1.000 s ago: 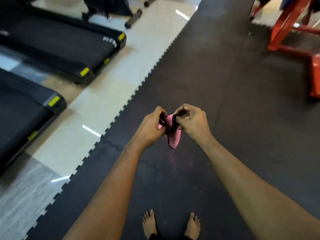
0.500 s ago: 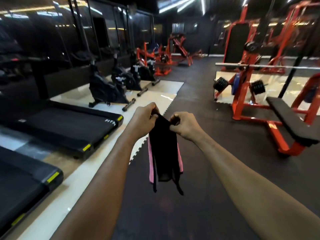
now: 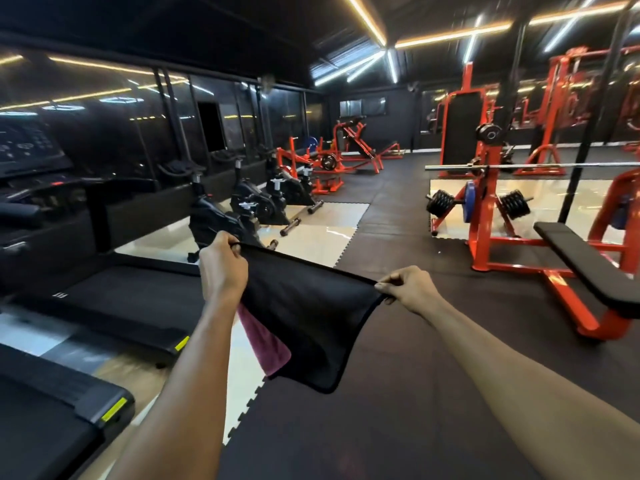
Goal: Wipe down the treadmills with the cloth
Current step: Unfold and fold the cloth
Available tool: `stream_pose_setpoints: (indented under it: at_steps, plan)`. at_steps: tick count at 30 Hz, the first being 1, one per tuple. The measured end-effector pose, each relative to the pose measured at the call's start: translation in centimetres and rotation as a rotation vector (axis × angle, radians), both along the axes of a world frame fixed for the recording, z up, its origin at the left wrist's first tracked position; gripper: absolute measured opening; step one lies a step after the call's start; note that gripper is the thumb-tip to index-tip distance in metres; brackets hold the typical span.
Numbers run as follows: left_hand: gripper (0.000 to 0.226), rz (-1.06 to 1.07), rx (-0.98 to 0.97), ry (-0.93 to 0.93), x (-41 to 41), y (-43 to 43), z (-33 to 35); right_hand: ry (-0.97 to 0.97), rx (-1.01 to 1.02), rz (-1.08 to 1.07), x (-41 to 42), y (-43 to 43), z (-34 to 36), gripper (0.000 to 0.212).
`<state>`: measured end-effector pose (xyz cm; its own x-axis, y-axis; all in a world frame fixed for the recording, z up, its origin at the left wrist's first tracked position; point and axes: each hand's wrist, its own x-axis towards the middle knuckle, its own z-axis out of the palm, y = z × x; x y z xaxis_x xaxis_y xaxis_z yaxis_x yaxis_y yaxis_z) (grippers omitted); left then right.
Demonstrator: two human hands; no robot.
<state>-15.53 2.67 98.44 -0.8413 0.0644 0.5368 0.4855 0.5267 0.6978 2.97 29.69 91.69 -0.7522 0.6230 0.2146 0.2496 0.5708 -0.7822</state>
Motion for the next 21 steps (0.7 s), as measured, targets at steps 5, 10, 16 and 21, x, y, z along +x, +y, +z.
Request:
stream_pose_setpoints:
  at_steps: [5, 10, 16, 21]
  plan:
    - [0.021, 0.012, -0.028, -0.048, 0.3, -0.7, -1.2, -0.131, 0.172, -0.137, -1.3, -0.3, 1.1, 0.009]
    - [0.019, -0.051, -0.025, -0.106, 0.5, -1.0, -0.8, -0.190, 0.038, -0.173, -1.9, -1.4, 3.1, 0.026]
    - [0.014, -0.139, -0.069, -0.182, 0.6, -1.3, 0.0, -0.062, -0.305, -0.008, -1.6, -3.8, 6.2, 0.021]
    - [0.018, -0.280, -0.198, -0.215, 2.7, 0.2, 0.0, -0.011, -0.419, 0.226, -2.3, -6.3, 6.2, 0.024]
